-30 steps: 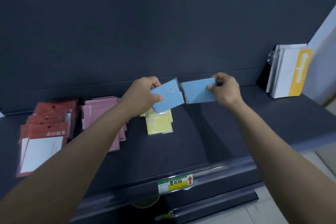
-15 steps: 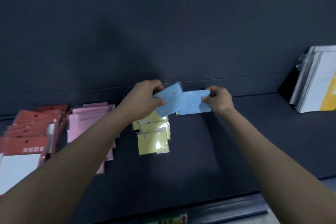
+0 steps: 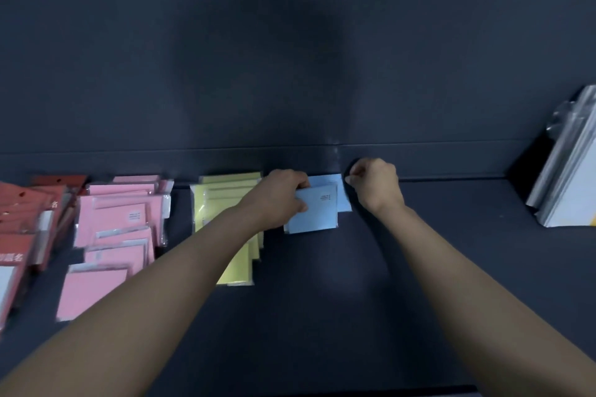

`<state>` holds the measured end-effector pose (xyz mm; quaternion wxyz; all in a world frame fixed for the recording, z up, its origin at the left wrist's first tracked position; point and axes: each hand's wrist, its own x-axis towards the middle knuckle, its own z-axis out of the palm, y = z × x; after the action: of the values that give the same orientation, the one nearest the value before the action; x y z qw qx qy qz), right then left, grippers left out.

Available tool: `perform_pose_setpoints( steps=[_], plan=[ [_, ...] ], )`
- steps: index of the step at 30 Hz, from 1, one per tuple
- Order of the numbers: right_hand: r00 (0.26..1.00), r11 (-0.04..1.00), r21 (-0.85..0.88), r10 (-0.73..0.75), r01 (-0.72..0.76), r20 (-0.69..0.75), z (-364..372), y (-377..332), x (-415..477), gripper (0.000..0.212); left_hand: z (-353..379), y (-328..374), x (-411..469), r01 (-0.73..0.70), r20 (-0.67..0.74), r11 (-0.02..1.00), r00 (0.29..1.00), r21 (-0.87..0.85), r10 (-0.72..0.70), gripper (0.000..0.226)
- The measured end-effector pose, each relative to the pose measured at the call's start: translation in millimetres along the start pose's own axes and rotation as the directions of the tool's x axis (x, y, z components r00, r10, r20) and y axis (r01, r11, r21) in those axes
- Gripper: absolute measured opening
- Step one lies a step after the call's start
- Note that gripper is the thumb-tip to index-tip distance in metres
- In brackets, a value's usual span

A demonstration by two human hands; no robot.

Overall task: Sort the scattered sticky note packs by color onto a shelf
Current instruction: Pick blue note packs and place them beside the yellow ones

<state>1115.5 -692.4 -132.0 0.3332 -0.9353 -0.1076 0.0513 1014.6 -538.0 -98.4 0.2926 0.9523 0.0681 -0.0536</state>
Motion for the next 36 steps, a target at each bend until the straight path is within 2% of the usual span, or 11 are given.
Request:
perform_pose_setpoints(
  steps=[3,9,13,17,20,24,32,36],
  plan=[
    [0.997,0.997,0.010,-0.077,0.077,-0.025,-17,0,3,0.014,9,2,15,0.032,-0.009,0.999,0.999,0.043,-0.032,0.026],
    [0.966,0.966,-0.003,-0.257,0.257,0.040,-46,-26,-6,0.012,21,3,30,0.040,-0.074,0.949,0.997,0.312,-0.018,0.033],
    [0.910,0.912,-0.075,-0.389,0.402,0.145,-56,-50,-15,0.016,5,7,15,0.026,-0.191,0.942,0.981,0.335,0.041,0.033],
    [0.833,0.815,-0.196,-0.498,0.545,0.242,-56,-91,-30,0.022,-39,2,-26,0.031,-0.365,0.941,0.926,0.337,0.100,0.028],
    [0.762,0.729,-0.230,-0.587,0.645,0.275,-51,-139,-47,0.026,-80,-11,-70,0.065,-0.465,0.915,0.874,0.399,0.140,0.025],
    [0.644,0.617,-0.192,-0.706,0.764,0.294,-33,-216,-85,0.031,-126,-44,-146,0.198,-0.578,0.880,0.810,0.431,0.101,0.025],
    [0.390,0.386,-0.077,-0.868,0.919,0.308,62,-373,-210,0.029,-193,-137,-340,0.514,-0.769,0.802,0.629,0.303,-0.113,0.029],
    [0.251,0.271,0.018,-0.912,0.962,0.325,117,-452,-288,0.032,-220,-184,-441,0.631,-0.833,0.733,0.528,0.255,-0.165,0.026]
  ],
)
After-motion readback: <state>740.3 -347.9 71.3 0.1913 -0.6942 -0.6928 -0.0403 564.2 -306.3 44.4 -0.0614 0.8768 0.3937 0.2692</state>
